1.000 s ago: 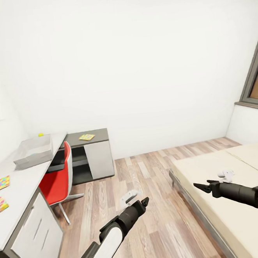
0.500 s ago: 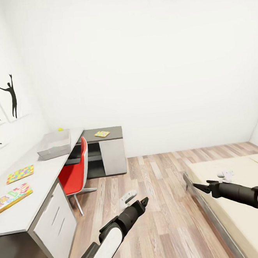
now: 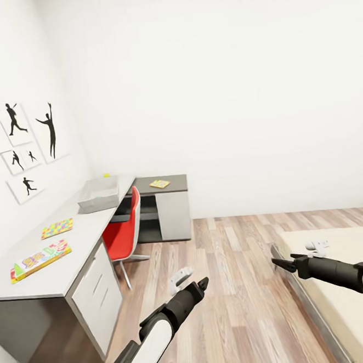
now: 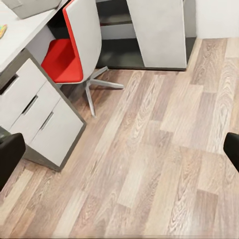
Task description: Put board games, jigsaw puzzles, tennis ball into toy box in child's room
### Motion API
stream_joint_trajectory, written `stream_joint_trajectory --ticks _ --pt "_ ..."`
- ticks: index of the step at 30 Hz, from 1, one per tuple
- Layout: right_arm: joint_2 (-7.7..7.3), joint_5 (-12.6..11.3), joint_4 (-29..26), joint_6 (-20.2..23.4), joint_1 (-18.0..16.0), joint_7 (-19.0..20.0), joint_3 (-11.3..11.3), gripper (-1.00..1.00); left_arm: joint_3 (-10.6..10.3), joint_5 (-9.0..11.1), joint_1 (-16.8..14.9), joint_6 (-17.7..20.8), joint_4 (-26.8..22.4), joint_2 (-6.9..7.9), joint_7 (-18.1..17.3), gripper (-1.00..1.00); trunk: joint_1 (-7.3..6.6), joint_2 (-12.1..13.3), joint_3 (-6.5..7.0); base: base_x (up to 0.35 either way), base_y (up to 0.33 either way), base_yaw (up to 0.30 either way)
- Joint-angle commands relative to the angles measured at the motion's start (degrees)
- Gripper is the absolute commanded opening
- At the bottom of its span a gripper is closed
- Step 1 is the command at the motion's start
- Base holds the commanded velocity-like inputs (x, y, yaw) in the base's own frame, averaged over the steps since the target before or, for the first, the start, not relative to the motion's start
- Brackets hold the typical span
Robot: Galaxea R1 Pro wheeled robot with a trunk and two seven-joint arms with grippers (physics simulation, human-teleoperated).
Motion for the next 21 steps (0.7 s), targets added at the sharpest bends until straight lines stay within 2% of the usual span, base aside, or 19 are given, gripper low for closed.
stream_joint_trajectory --ticks 1,14,21 --pt "-0.02 -0.46 -0.01 0.49 -0.04 -0.07 -0.04 1.0 0.0 0.33 -0.07 0.12 -0.08 -0.02 0.39 1.0 0.02 -0.15 -0.14 -0.248 -0.139 0.079" --pt "-0.11 -0.45 -0.01 0.45 -0.02 -0.03 -0.02 1.0 0.07 0.34 -0.06 0.15 -0.07 -0.12 0.38 1.0 0.02 -0.15 -0.14 -0.261 -0.137 0.036" --pt "-0.13 -0.45 -0.01 0.43 -0.02 -0.03 -0.02 1.0 0.04 0.31 -0.06 0.05 -0.07 0.01 0.37 1.0 0.02 -0.15 -0.14 -0.124 -0.054 0.008"
